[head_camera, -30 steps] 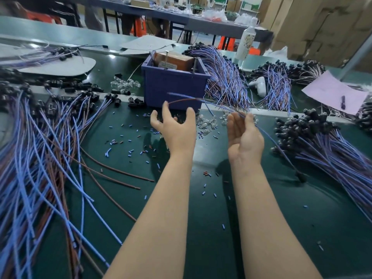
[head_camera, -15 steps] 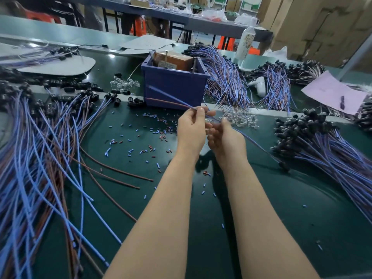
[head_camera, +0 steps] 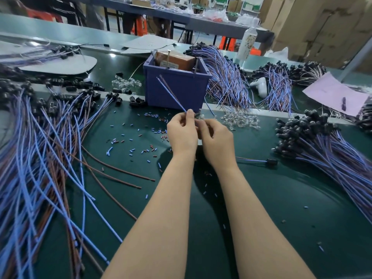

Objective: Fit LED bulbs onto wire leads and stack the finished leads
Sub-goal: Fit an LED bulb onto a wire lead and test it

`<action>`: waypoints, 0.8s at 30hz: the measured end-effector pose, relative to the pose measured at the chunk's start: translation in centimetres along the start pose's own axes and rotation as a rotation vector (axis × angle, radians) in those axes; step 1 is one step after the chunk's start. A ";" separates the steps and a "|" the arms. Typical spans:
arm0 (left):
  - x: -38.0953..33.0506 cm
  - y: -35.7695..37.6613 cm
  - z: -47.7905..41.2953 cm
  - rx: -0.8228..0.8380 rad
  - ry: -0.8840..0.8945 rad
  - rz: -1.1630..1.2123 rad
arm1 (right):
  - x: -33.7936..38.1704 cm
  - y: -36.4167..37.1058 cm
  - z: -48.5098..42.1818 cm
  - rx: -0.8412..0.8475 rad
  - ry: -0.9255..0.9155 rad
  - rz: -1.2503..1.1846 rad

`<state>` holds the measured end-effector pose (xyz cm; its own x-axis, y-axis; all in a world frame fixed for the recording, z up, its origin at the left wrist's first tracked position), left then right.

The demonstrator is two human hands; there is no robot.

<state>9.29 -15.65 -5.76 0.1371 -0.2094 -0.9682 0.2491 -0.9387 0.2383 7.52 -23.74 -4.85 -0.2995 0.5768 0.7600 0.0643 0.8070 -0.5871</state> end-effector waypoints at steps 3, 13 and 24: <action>0.1 -0.2 -0.1 -0.031 -0.039 0.081 | 0.0 0.2 0.0 0.015 -0.005 0.013; -0.3 0.4 0.5 0.018 0.048 -0.145 | -0.5 0.1 -0.3 -0.180 0.110 -0.168; -0.8 -0.2 0.4 -0.072 0.078 -0.196 | 0.5 1.0 0.1 -0.026 0.088 -0.047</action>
<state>8.79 -15.41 -5.02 0.1525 -0.0008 -0.9883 0.3453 -0.9369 0.0541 7.29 -22.71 -5.08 -0.2183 0.5465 0.8085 0.0774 0.8356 -0.5439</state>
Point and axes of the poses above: each hand's wrist, its own z-axis away from the middle knuckle, its own y-axis out of the palm, x = y × z, the point moved 2 cm from there along -z, towards the middle knuckle, and after that the axes turned 13 degrees about x, right-handed, at the moved point
